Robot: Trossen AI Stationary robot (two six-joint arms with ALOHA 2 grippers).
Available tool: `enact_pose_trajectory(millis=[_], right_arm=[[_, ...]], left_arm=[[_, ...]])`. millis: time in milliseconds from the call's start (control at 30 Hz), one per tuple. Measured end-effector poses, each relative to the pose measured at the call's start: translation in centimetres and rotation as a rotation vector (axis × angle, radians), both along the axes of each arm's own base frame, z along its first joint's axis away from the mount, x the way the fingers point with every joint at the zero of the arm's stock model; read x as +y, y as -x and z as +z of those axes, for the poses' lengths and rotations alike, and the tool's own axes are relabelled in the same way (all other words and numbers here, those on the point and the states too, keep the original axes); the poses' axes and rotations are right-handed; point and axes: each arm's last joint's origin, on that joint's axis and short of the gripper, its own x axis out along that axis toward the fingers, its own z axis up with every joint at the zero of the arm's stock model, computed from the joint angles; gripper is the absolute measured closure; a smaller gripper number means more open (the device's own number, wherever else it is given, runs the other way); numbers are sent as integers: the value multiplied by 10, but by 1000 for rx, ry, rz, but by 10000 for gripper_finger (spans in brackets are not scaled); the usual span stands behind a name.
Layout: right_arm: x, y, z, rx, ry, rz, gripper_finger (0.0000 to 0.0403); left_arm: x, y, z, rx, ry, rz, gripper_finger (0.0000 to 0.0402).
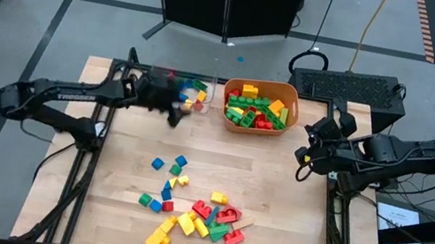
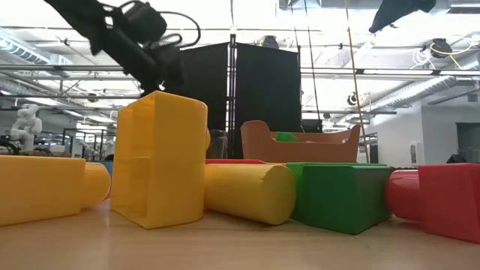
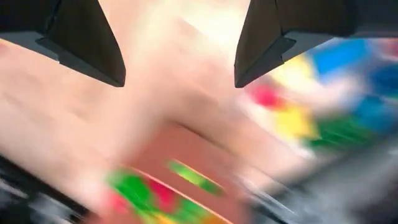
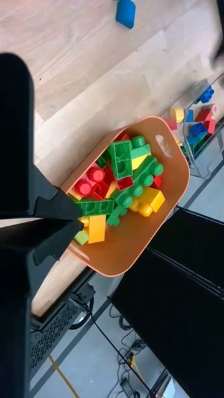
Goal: Sort blocks by size
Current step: Put the small blue block into the transparent bin
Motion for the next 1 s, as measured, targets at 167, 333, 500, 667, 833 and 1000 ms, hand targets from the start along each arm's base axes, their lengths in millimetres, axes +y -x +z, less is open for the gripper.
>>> enact_pose_trajectory(millis=[167, 333, 500, 667, 833, 1000], right_arm=[[0, 0, 0, -1, -2, -2, 399], [0, 0, 0, 8, 5, 6, 399], [0, 0, 0, 29, 21, 25, 399], [0, 0, 0, 37, 26, 31, 399], [0, 0, 0, 34, 24, 29, 399], [0, 0, 0, 33, 23, 28, 399]], left_arm=[[-53, 6, -13, 140, 166, -71, 98], [-107, 16, -41, 175, 159, 122, 98], [-143, 28, -52, 67, 93, 305, 98], [-166, 33, -68, 72, 125, 331, 98], [-180, 32, -93, 127, 148, 389, 98], [-188, 32, -114, 183, 133, 428, 98]])
